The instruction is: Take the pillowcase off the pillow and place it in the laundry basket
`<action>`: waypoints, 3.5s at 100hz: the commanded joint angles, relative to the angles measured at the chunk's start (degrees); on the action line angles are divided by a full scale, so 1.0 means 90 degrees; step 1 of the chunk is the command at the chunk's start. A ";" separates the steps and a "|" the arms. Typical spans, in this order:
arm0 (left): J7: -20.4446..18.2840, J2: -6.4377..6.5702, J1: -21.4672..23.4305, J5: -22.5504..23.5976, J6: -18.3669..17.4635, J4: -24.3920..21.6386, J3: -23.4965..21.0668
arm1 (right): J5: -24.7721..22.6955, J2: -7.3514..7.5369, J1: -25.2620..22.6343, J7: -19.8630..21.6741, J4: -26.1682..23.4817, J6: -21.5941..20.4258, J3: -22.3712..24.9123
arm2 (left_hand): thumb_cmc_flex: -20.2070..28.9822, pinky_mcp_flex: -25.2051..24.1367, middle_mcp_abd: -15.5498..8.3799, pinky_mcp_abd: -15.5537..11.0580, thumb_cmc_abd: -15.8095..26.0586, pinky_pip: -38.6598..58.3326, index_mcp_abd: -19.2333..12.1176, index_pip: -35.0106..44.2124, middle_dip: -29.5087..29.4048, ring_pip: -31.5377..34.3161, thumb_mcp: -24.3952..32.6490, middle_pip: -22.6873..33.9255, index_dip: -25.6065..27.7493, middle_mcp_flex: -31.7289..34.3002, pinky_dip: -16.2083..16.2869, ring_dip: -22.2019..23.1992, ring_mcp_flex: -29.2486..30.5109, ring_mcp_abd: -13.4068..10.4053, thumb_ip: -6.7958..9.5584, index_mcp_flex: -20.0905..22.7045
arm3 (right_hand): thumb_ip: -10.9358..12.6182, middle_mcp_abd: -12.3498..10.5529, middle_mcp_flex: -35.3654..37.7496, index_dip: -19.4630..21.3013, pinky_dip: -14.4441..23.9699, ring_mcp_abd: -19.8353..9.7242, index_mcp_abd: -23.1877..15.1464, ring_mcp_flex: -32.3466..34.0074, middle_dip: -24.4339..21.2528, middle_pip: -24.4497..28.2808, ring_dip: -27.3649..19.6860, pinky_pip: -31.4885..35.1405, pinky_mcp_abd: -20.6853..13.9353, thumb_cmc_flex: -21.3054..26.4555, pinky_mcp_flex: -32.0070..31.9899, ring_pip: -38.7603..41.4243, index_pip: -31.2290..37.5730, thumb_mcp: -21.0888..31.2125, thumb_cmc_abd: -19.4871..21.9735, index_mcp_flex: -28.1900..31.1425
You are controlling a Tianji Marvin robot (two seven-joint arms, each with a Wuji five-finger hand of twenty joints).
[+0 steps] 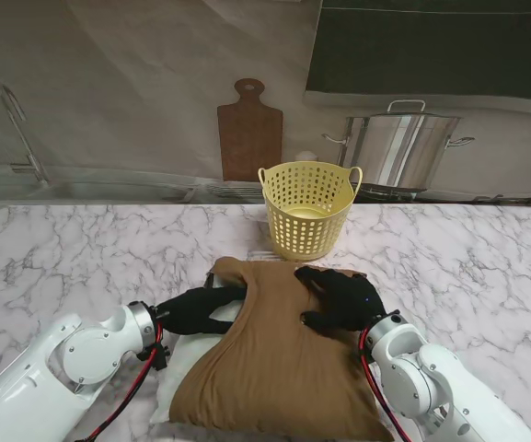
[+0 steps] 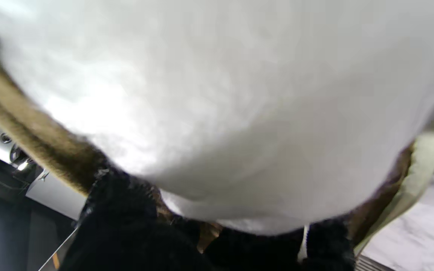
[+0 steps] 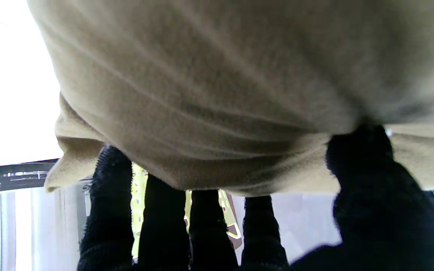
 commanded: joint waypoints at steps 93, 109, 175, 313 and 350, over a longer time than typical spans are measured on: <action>-0.0792 0.0232 0.0042 0.0686 -0.0479 0.0443 0.0418 | 0.0303 -0.0089 0.0509 0.0236 -0.0136 0.0166 -0.0173 | 0.0810 0.0062 -0.1176 -0.0103 -0.0573 -0.2911 -0.0668 -0.0151 -0.0028 0.0099 0.0178 0.0239 -0.0161 -0.0278 0.0000 -0.0062 0.0074 -0.0682 0.0030 -0.0238 | 0.0184 -0.0278 -0.0069 -0.0241 -0.0110 -0.0214 0.0061 -0.0158 0.0077 -0.0353 -0.0354 -0.0797 0.0214 -0.0983 -0.0663 -0.0547 -0.0631 -0.0384 0.0440 -0.0527; -0.1000 0.0274 0.0057 0.0659 -0.0470 0.0389 0.0363 | 0.0085 -0.0052 0.0811 0.0276 0.0227 0.0195 -0.0516 | 0.1281 0.0057 -0.1182 -0.0128 -0.0424 -0.2904 -0.0783 -0.0184 -0.0045 0.0086 0.0329 0.0250 -0.0212 -0.0319 -0.0007 -0.0072 0.0067 -0.0705 0.0153 -0.0259 | 0.0425 -0.0819 0.1981 0.0359 0.0087 -0.0674 -0.1043 0.1395 0.1098 0.0978 0.0636 -0.0305 0.0255 0.1495 0.0022 0.1110 0.0855 -0.1089 0.0325 0.1136; -0.1485 0.0367 0.0154 0.0893 -0.0353 0.0234 0.0093 | -0.0476 -0.0051 -0.0050 -0.0421 0.0142 -0.0012 0.0383 | 0.1506 0.0067 -0.1239 -0.0157 -0.0318 -0.2886 -0.0805 -0.0174 -0.0084 0.0078 0.0310 0.0277 -0.0316 -0.0353 -0.0024 -0.0085 0.0086 -0.0761 0.0343 -0.0234 | -0.0342 -0.1257 0.4307 -0.1173 -0.0142 -0.0949 -0.1318 0.3236 0.2282 0.2234 0.1285 0.0420 0.0136 0.1955 0.0989 0.3475 0.4415 0.1530 -0.0282 0.3359; -0.0497 0.0154 0.0419 0.0610 -0.0801 -0.0315 -0.0217 | 0.0143 -0.0105 0.0349 -0.0343 0.0280 -0.0393 -0.0039 | 0.0416 0.0037 -0.1439 -0.0127 -0.0295 -0.2697 -0.0751 -0.0037 -0.0042 0.0077 -0.0028 0.0239 -0.0020 -0.0185 0.0010 -0.0049 0.0164 -0.0805 -0.0053 0.0121 | 0.0270 -0.0653 0.1802 -0.0120 -0.0260 -0.0607 -0.0457 0.1076 0.1060 0.0448 0.0299 -0.0032 0.0107 0.0171 0.0155 0.0487 0.1429 -0.0062 0.0603 0.1792; -0.0874 0.0280 0.0046 0.1007 -0.0824 0.0221 0.0233 | 0.0253 0.0063 0.0767 0.0821 0.0155 -0.0892 -0.0142 | 0.0714 0.0079 -0.1807 -0.0176 -0.0609 -0.2810 -0.0879 -0.0032 -0.0191 0.0001 0.0064 0.0322 -0.0131 -0.0335 -0.0078 -0.0153 0.0149 -0.0944 -0.0008 0.0193 | 0.0320 -0.0217 -0.0474 -0.0396 -0.0312 -0.0262 -0.0881 -0.0657 0.0290 -0.0469 -0.0401 -0.1286 0.0355 -0.0065 -0.1080 -0.0850 -0.0311 -0.0309 -0.0005 -0.0387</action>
